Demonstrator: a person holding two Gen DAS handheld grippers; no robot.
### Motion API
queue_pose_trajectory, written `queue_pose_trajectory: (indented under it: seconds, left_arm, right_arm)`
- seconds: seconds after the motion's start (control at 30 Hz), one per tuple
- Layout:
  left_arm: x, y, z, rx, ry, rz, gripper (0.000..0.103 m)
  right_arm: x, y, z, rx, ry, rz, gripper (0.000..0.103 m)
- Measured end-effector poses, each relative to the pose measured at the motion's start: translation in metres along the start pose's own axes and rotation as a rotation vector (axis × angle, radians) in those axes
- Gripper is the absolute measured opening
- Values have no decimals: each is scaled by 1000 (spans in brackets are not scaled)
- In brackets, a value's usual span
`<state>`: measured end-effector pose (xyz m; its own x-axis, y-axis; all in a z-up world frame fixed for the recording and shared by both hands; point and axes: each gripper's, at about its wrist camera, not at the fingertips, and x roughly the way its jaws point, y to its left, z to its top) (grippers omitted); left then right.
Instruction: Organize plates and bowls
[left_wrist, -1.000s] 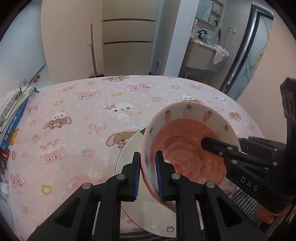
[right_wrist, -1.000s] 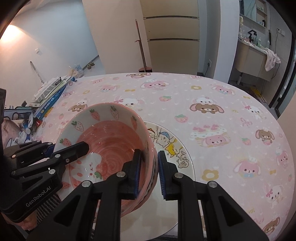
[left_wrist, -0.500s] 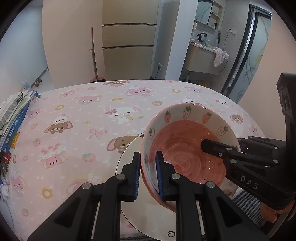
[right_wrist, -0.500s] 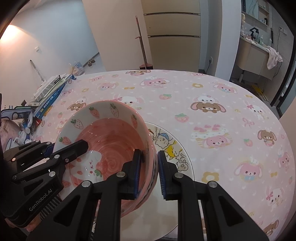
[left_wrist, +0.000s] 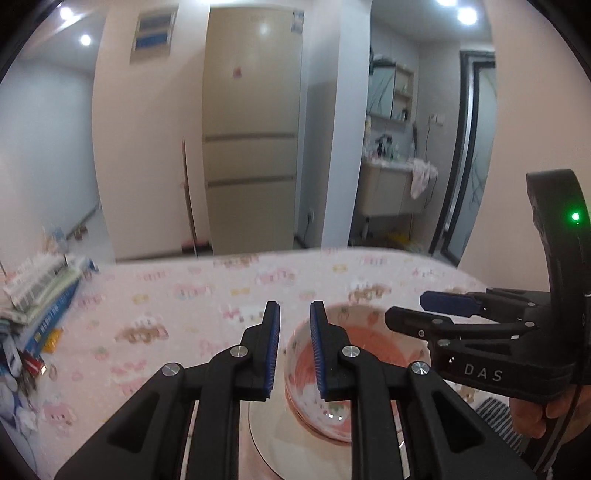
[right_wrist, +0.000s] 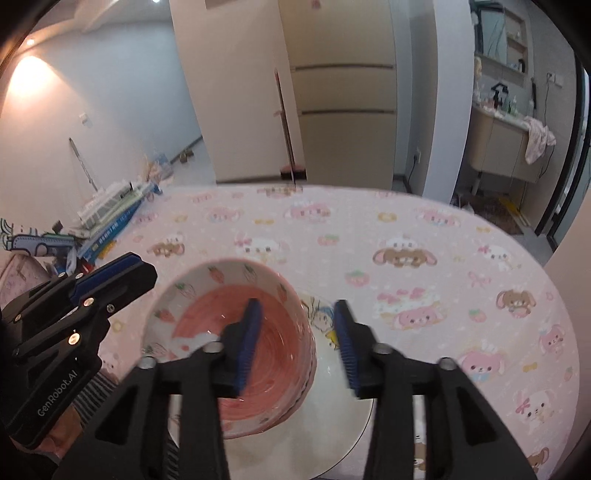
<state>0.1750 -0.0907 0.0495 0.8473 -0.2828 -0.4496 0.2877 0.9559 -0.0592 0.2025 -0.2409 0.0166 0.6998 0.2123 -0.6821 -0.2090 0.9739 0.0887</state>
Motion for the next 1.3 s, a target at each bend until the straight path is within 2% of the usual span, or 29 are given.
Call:
queue_pose_trajectory:
  seconds: [0.1, 0.13, 0.17, 0.2, 0.23, 0.27, 0.3, 0.37, 0.4, 0.53, 0.67, 0.73, 0.8, 0.9, 0.97, 1.1, 1.2, 1.3]
  left_arm:
    - [-29, -3, 4, 28, -135, 20, 17]
    - [-39, -4, 5, 45, -178, 32, 18]
    - [-49, -6, 5, 62, -217, 42, 22]
    - [-61, -7, 5, 78, -255, 54, 39]
    - [-68, -7, 6, 83, -274, 61, 50]
    - [-79, -5, 5, 81, -304, 62, 81]
    - [-92, -4, 4, 75, -340, 57, 94]
    - [-108, -3, -1, 72, -395, 72, 95]
    - [-115, -3, -3, 77, -416, 87, 103]
    - [-139, -2, -15, 82, -467, 100, 103]
    - [-145, 1, -33, 47, -453, 74, 103]
    - [-145, 1, -46, 50, -454, 69, 103]
    - [-143, 5, -69, 72, -450, 56, 103]
    - [-133, 14, -94, 28, -398, 72, 103]
    - [-128, 19, -102, -8, -377, 60, 103]
    - [-114, 26, -116, -31, -347, 95, 103]
    - [-113, 28, -125, -45, -345, 110, 103]
    - [-116, 26, -130, -41, -360, 125, 103]
  right_arm:
    - [-25, 3, 1, 9, -99, -38, 47]
    - [-36, 2, 1, 27, -145, -57, 50]
    - [-45, 2, 1, 39, -181, -62, 55]
    - [-56, 1, 0, 49, -218, -60, 58]
    - [-66, 1, -1, 57, -252, -55, 64]
    - [-75, 1, -1, 60, -279, -51, 67]
    - [-84, 1, -2, 59, -304, -45, 69]
    - [-103, 4, -6, 30, -356, -31, 82]
    - [-113, 7, -9, 14, -387, -34, 85]
    - [-143, 16, -29, -30, -531, -68, 102]
    - [-161, 25, -55, -49, -635, -90, 103]
    - [-162, 28, -68, -47, -647, -113, 103]
    - [-155, 27, -80, -22, -642, -95, 103]
    - [-143, 24, -99, 6, -626, -90, 103]
    - [-135, 27, -109, -24, -620, -115, 103]
    - [-128, 31, -122, -44, -655, -176, 103]
    - [-122, 37, -134, -79, -692, -264, 103]
    - [-111, 44, -145, -141, -668, -286, 103]
